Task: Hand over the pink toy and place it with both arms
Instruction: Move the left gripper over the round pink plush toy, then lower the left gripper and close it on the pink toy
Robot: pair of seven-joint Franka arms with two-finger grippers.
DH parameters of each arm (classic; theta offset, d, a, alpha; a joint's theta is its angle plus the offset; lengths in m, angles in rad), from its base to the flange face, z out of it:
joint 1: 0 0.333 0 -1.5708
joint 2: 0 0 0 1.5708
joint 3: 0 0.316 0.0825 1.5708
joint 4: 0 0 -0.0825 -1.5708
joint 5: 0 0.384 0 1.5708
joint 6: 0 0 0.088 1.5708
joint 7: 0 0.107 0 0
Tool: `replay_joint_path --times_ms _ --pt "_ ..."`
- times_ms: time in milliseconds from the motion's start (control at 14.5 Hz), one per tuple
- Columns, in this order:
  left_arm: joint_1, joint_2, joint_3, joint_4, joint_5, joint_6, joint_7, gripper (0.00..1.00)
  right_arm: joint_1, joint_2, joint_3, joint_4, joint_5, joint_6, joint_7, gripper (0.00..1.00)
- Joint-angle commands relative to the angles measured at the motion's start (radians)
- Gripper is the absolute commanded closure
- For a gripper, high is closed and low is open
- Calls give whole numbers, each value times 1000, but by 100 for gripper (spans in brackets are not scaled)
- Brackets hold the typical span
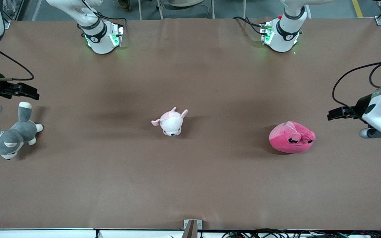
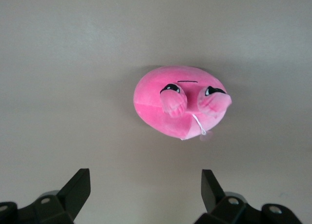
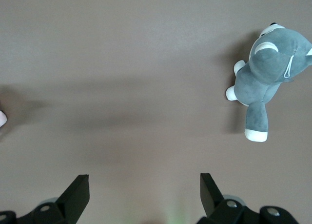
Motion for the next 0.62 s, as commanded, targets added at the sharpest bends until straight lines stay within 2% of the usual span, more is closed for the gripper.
replay_joint_path --times_ms 0,276,552 --pt "-1 50 0 -15 -24 43 -4 0 -2 -8 11 15 -16 -16 30 0" --pt "-1 97 0 -39 -56 102 -4 6 22 -9 19 11 -13 -27 205 0" --pt "-4 146 0 -58 -87 164 -26 20 38 -11 19 11 -11 -36 242 0"
